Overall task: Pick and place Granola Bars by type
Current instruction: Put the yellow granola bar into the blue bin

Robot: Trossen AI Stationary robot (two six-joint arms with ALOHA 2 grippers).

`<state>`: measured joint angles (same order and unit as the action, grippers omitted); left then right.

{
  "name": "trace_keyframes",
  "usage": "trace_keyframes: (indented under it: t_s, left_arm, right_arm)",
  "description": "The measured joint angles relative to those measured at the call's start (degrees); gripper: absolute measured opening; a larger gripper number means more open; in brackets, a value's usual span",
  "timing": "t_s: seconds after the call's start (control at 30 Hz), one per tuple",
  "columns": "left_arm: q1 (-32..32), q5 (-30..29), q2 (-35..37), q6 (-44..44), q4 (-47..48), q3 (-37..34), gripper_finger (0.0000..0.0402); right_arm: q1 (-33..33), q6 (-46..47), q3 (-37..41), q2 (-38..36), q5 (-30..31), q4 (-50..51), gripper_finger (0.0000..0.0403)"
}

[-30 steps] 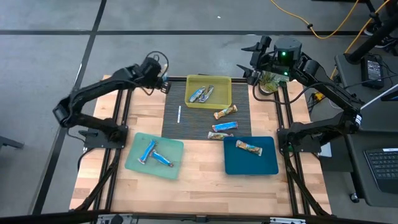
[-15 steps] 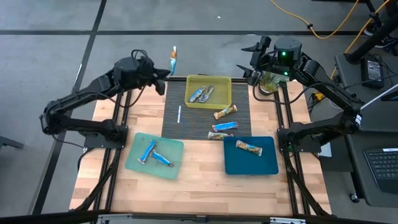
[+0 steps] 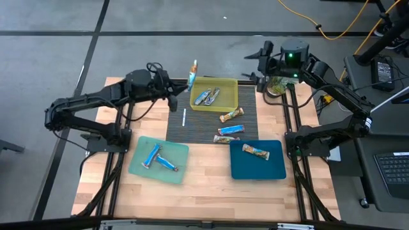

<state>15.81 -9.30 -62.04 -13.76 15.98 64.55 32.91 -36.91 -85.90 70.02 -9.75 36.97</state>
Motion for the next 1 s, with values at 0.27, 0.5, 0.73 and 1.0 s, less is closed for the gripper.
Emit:
trace_keyframes:
  t_s: [0.27,0.5,0.73,1.0]
  left_arm:
    - [-3.4,-0.2,-2.2,3.2,-9.7,0.0,0.0002]
    - [-4.8,-0.1,-2.2,6.5,-10.1,0.0,0.0002]
    - [-5.3,0.6,-1.9,10.8,-9.3,0.0,0.0001]
    - [-5.3,0.4,-1.4,15.2,-3.6,1.2,0.0001]
  right_arm:
    - [0.0,11.5,-0.1,2.8,-18.9,-5.0,0.0298]
    - [-0.1,21.3,-0.1,7.2,-21.7,-13.5,0.0298]
    - [-0.7,29.7,-0.1,10.6,-26.7,-22.5,0.0299]
    - [-4.7,39.0,0.0,14.9,-30.4,-34.4,0.0299]
